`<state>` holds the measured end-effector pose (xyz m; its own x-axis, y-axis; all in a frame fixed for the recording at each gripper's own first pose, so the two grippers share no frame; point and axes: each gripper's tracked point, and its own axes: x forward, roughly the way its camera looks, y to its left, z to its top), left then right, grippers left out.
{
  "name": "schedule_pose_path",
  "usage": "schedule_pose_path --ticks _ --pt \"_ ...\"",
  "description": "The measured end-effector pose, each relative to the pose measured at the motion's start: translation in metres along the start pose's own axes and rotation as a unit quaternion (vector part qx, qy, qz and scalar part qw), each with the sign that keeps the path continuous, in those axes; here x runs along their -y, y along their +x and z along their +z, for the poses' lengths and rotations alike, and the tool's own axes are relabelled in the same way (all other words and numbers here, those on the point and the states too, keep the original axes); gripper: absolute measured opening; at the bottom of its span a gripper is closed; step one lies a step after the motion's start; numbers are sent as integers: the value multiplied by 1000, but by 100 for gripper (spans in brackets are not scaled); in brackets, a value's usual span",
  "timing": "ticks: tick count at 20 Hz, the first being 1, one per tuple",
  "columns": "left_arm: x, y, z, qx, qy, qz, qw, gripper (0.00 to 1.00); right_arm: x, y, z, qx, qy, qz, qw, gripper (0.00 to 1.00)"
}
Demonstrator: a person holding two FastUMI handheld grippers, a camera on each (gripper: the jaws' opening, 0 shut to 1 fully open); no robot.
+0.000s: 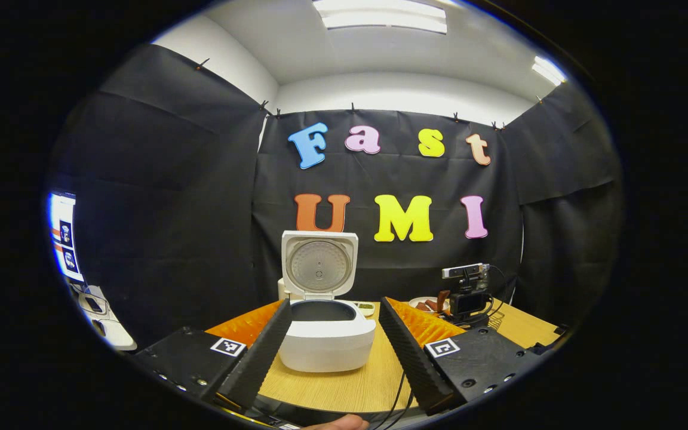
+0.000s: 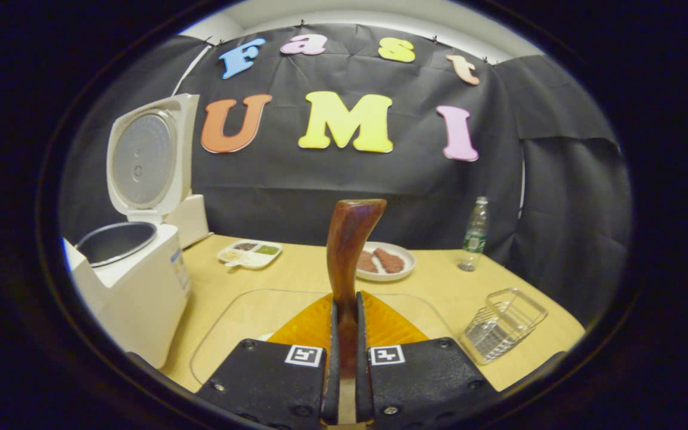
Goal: Close the left gripper, press the button to open the rice cooker; take a wooden spoon from the chopstick holder with the right hand, scoop a spoonful of rice and pour it into the rice cooker, then put the wooden spoon back into the chopstick holder.
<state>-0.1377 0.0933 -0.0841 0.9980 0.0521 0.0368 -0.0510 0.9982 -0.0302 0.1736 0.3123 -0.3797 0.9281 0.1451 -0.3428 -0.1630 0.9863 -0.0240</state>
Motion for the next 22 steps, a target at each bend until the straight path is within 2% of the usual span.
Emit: schedule_pose_path --ticks 5,11,16,22 --pt "-1 -4 1 4 9 -2 1000 94 -23 -10 -6 -22 24 58 998 16" --pt "-5 -1 -4 -4 -5 2 1000 94 -21 -17 -11 -65 106 111 986 16" --pt "2 1 -6 -6 2 0 1000 94 -16 -22 -12 -119 228 154 954 16" --pt "12 1 -6 -8 16 -7 1000 94 14 -27 -3 -130 360 172 907 16"
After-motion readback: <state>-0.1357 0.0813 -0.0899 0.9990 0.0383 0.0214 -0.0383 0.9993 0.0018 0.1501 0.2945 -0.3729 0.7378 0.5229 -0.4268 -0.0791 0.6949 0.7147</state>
